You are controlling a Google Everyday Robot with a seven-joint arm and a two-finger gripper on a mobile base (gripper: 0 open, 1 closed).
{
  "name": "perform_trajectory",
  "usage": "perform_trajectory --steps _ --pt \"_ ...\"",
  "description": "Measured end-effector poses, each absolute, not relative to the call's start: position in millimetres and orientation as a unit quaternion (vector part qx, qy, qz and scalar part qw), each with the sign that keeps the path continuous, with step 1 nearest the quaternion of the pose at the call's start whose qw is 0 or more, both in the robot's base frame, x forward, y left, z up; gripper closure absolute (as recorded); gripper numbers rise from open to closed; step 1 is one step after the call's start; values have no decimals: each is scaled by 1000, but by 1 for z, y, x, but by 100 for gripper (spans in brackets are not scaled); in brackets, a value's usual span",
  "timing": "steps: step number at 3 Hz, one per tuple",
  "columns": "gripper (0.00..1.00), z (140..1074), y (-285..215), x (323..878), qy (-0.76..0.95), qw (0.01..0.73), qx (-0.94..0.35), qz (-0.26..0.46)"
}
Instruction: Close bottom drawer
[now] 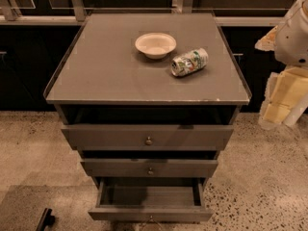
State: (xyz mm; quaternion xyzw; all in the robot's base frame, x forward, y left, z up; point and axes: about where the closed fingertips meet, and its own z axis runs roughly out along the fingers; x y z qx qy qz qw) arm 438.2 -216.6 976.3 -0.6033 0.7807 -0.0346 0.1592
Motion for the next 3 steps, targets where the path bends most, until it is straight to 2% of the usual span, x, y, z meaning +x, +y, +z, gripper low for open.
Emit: perform_trajectory --steps 2,3 --pt "0 966 -215 431 783 182 -594 -34" --pt "0 927 -205 404 788 225 -573 3"
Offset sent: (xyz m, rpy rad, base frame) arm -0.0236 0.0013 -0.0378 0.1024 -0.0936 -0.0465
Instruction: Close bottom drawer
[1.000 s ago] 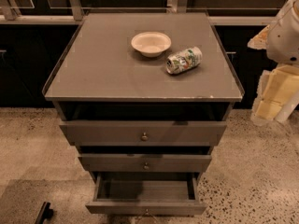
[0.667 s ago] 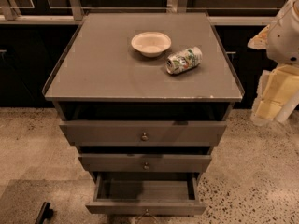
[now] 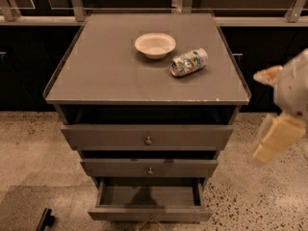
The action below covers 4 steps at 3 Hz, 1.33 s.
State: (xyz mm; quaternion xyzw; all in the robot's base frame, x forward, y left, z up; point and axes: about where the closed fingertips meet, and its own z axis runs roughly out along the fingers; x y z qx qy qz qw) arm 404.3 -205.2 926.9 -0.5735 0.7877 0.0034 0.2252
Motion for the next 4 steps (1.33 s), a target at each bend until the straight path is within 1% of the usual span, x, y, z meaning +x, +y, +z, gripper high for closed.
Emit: perform_trajectory --steps 1,2,3,4 --pt "0 872 -191 378 806 269 -524 63" --pt "0 784 -183 360 822 296 -466 139" --pt "0 744 -185 350 836 290 -440 152" --pt "0 735 -188 347 840 290 -429 159"
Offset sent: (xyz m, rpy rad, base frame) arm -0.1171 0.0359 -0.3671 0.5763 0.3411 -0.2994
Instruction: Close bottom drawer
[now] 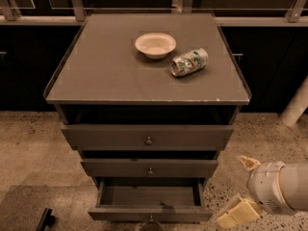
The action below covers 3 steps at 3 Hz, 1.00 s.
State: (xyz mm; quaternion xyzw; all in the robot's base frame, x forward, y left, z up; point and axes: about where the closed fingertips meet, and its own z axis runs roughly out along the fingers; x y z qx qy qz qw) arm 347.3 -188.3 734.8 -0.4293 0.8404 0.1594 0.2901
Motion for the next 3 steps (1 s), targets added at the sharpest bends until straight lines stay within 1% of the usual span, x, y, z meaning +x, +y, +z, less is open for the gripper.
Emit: perform_trajectory --steps 1,2,3 --pt "0 673 -198 343 856 279 -389 194" --pt "0 600 -205 351 861 274 -358 234" --pt "0 539 -210 364 867 255 -339 263"
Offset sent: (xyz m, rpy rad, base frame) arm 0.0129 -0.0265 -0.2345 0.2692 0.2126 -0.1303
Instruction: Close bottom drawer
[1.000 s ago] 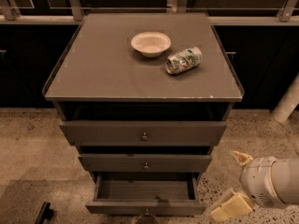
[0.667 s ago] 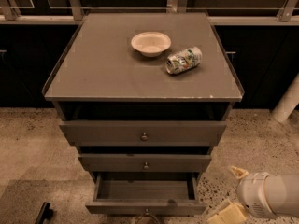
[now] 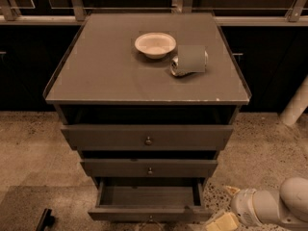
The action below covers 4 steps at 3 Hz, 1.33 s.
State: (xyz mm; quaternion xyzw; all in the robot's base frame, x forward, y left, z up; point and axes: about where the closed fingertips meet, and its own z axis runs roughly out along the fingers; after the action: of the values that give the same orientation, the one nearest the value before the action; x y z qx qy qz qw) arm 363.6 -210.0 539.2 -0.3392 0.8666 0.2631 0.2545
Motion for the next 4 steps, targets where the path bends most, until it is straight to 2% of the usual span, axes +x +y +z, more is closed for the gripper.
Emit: perform_trajectory --steps 1,2,4 --pt "0 496 -209 372 870 232 -331 283" --pt "10 469 -208 375 876 213 -321 291" --pt "53 468 -207 375 876 212 -321 292"
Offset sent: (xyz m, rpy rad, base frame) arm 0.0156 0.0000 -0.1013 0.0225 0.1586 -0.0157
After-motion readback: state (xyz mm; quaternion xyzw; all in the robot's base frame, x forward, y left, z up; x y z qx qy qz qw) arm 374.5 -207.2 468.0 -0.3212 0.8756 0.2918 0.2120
